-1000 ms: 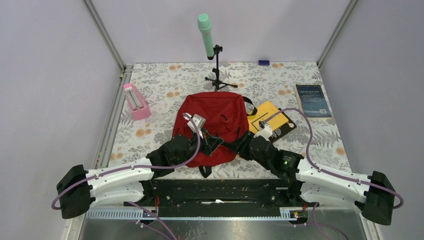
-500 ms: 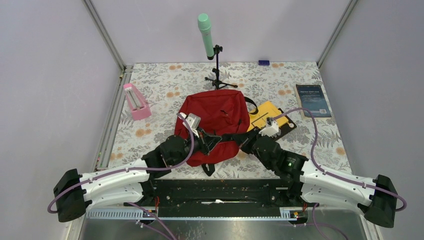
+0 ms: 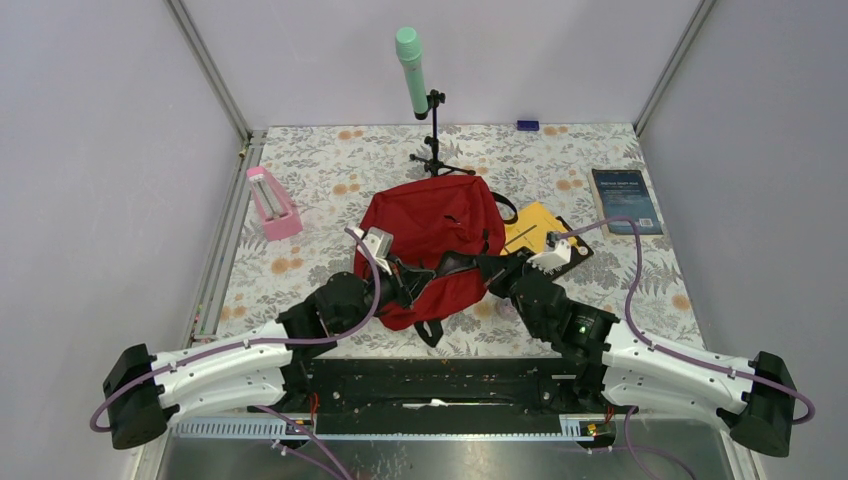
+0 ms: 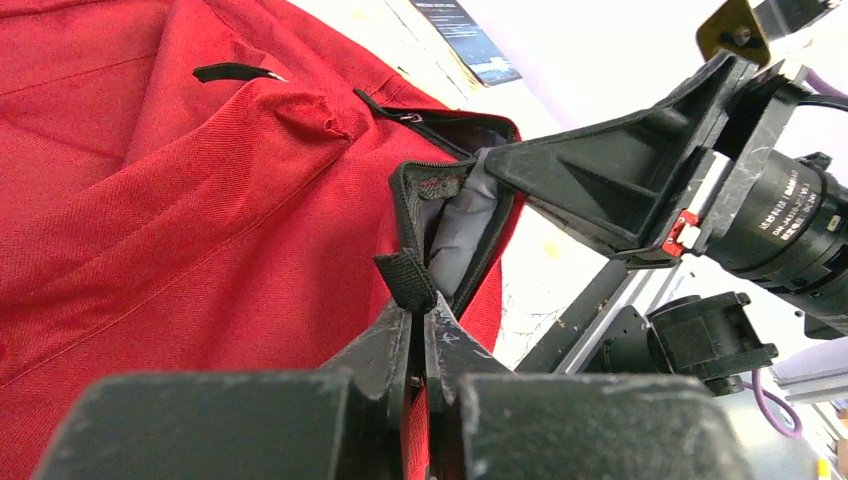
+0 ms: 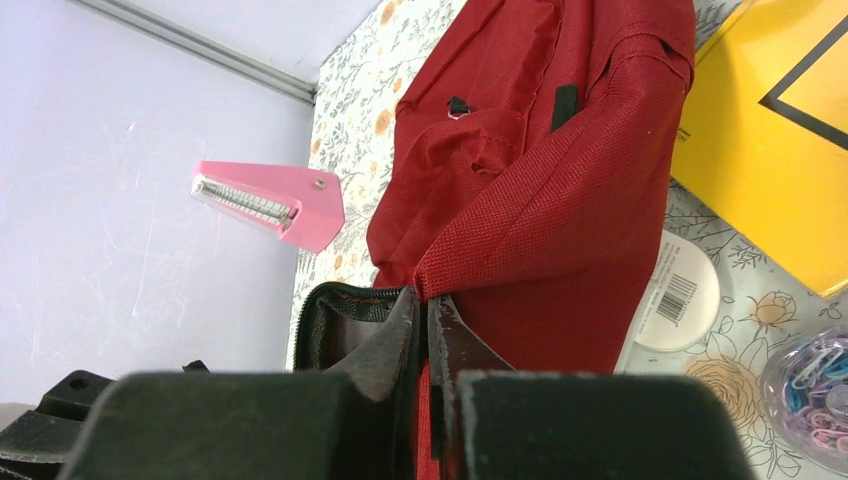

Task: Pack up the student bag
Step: Unzip the student bag at the center of the board.

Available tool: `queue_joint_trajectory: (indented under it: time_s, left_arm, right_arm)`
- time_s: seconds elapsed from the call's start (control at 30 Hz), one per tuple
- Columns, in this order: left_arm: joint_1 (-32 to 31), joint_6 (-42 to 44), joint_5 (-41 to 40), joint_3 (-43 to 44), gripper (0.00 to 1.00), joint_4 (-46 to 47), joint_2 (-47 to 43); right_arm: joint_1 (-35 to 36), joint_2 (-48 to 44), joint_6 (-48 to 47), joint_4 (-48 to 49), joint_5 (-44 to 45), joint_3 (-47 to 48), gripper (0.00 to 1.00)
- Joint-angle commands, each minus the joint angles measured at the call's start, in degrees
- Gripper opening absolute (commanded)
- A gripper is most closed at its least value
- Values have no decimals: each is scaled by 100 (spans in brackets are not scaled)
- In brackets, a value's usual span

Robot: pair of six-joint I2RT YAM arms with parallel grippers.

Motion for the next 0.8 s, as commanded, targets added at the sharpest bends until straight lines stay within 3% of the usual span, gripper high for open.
queue_joint_trajectory:
  time_s: [0.0, 0.77]
  left_arm:
    - [9, 31, -314, -77, 0, -27, -169]
    - [26, -15, -830, -390, 0, -1323, -1180]
  right_arm:
    - [-98, -191, -152, 274, 908, 104, 0]
    - [-344, -432, -387, -235, 1718, -289, 0]
